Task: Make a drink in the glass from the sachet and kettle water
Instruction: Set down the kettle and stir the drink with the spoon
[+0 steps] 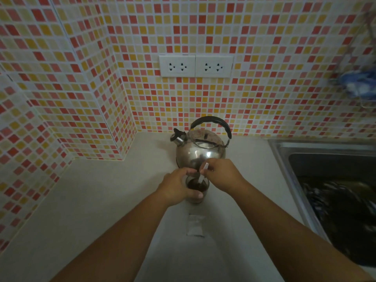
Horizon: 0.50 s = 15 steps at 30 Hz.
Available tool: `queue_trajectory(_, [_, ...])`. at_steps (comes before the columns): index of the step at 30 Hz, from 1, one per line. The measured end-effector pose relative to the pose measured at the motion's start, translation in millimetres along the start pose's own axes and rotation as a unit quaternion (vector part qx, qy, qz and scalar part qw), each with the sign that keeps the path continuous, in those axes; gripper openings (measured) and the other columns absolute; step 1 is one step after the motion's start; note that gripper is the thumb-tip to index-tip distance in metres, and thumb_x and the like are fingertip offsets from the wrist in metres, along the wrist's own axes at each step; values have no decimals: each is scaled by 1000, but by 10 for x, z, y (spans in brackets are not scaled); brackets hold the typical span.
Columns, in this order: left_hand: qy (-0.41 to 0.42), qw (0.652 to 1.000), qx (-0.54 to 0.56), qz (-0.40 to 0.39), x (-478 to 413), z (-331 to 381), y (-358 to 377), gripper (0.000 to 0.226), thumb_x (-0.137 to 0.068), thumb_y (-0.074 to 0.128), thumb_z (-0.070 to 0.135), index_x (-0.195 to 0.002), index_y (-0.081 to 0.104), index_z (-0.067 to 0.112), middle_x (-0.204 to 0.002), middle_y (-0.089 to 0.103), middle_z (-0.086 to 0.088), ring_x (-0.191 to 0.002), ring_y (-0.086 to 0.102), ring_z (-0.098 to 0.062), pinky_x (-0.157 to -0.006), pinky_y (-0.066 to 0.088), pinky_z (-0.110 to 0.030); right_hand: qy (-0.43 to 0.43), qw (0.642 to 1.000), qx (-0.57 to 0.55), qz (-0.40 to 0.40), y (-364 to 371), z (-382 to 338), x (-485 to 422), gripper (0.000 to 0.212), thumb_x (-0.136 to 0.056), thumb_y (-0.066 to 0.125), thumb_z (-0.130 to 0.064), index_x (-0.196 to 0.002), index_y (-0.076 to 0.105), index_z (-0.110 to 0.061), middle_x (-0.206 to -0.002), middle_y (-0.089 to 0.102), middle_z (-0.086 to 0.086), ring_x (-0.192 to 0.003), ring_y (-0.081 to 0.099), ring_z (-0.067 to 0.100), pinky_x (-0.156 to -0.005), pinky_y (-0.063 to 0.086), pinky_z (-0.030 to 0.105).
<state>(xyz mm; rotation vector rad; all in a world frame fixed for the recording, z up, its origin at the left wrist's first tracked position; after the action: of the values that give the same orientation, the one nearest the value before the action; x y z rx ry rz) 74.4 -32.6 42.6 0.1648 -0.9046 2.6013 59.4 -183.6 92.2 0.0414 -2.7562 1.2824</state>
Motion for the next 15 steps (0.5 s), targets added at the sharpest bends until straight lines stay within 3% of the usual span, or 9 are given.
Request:
queue_trajectory(3, [-1,1000,0,1,-8,0,4,85,-40,87,46,-119,57,35,-131,55,3,-122,46,-22,-103,42,-47,6,1000,8,7,-15,52,-11,13,-87,55,-22,-92,68,-19,-84,66,3,-78,60,17,-59,39,21])
queue_trajectory(8, [1,1000,1,0,-9,-11,6,84,-39,87,48,-117,57,37,-129,56,5,-120,48,-19,-102,43,-44,9,1000,-12,16,43,72,-17,15,-88,57,-26,-96,68,-20,-82,62,1,-79,59,17,-68,42,25])
queue_trajectory(11, [-4,1000,-5,0,-16,-12,9,89,-37,85,52,-119,55,37,-131,55,3,-121,48,-20,-102,42,-44,12,1000,20,21,12,109,-42,14,-88,55,-25,-91,68,-20,-80,62,1,-73,54,14,-59,37,22])
queue_trajectory(15, [-1,1000,-2,0,-23,-22,13,91,-34,84,53,-119,57,36,-129,56,4,-119,49,-19,-101,43,-43,2,1000,-5,7,50,120,-33,15,-88,55,-27,-86,69,-22,-83,67,3,-74,56,13,-59,38,22])
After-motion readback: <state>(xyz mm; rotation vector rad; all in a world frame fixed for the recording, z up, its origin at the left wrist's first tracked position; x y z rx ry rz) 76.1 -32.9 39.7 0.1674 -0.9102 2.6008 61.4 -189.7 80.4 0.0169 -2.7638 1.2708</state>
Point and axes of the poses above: each hand's wrist, its own x-axis away from the middle knuckle, its own y-axis out of the palm, z = x × y, the point moved 4 cm from there along -x, towards the middle knuckle
